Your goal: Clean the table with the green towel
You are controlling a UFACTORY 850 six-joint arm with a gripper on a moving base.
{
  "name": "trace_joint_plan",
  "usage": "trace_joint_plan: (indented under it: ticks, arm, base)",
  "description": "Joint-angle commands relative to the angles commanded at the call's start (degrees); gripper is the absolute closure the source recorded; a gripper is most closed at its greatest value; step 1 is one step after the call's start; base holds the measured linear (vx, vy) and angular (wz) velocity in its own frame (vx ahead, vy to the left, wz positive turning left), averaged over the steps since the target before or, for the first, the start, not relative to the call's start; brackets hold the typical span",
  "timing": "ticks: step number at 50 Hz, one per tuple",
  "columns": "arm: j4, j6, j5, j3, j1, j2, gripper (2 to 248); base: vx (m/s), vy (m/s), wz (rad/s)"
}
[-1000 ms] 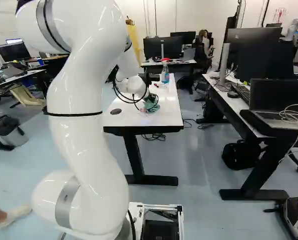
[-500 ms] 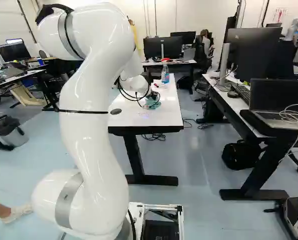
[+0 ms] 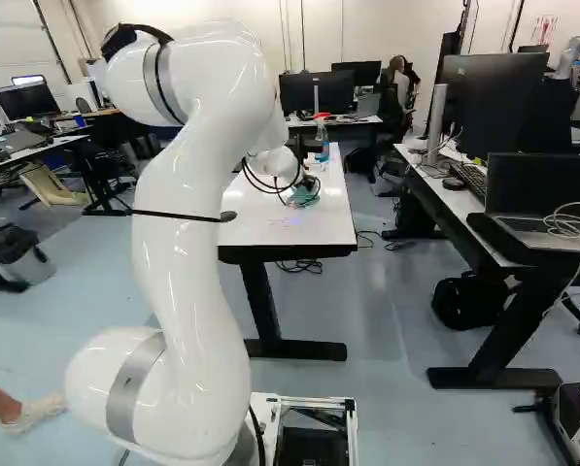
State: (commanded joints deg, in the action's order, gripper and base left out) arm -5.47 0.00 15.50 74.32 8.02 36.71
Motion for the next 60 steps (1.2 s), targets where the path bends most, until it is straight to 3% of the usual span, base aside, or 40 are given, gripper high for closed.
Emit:
trace_joint_plan:
  ticks: [33, 60]
  arm:
    - [0.0, 0.0, 0.0, -0.3, 4.8, -0.2, 203]
    - [0.0, 0.0, 0.0, -8.1, 6.0, -5.9, 203]
  base:
    - [0.000, 0.000, 0.000]
    - [0.000, 0.000, 0.000]
